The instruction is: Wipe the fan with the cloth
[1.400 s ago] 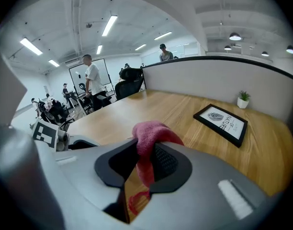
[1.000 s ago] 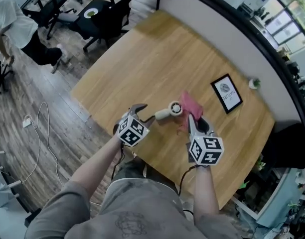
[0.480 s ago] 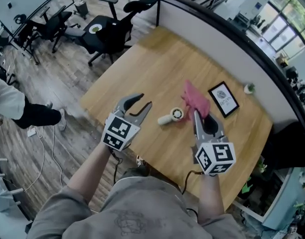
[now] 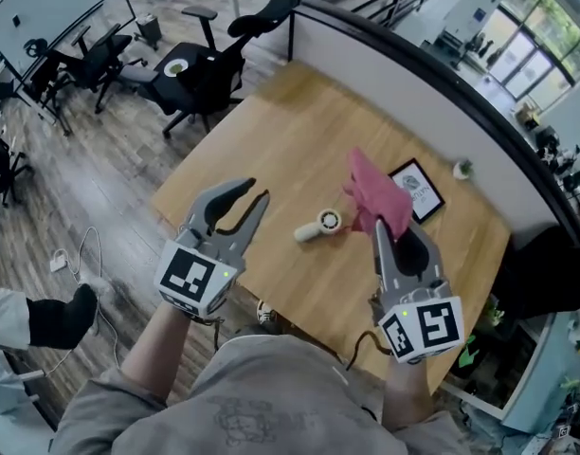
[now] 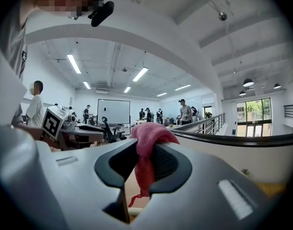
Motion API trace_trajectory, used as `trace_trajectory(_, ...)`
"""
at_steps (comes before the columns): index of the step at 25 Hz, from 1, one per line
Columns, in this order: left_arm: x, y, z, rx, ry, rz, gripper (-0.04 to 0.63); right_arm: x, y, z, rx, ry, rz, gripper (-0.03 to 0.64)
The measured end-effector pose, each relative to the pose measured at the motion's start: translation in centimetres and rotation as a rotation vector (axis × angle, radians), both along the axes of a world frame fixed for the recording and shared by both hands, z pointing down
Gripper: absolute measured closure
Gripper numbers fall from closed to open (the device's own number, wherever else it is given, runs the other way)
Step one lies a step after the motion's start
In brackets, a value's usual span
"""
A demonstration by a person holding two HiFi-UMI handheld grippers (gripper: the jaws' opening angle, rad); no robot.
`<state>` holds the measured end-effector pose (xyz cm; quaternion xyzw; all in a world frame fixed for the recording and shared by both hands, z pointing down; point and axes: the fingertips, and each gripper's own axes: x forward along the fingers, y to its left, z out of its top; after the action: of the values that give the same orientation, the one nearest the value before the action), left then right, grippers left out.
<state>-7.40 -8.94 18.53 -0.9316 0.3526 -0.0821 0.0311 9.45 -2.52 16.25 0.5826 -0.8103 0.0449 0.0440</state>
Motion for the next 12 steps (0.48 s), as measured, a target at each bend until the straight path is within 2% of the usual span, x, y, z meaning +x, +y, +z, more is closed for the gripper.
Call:
trace_trajectory(5,-0.7,1.7,-1.7,0.0,0.025,-0.006,0.509,-0.6,1.8,-1.8,0.013,-0.015,-0.038,0.54)
trace_trajectory(8,-0.6,3.0,-3.0,0.004,0.051,0.014,0.535,-0.7,2.6,-2.4,0.014,-0.057,-0.062,0.54)
trace_trajectory(12,-0.1,4.1,-3.4,0.021,0.041,0.027,0.565,-0.1,3.4,-2.5,0.014,-0.028,-0.052,0.54)
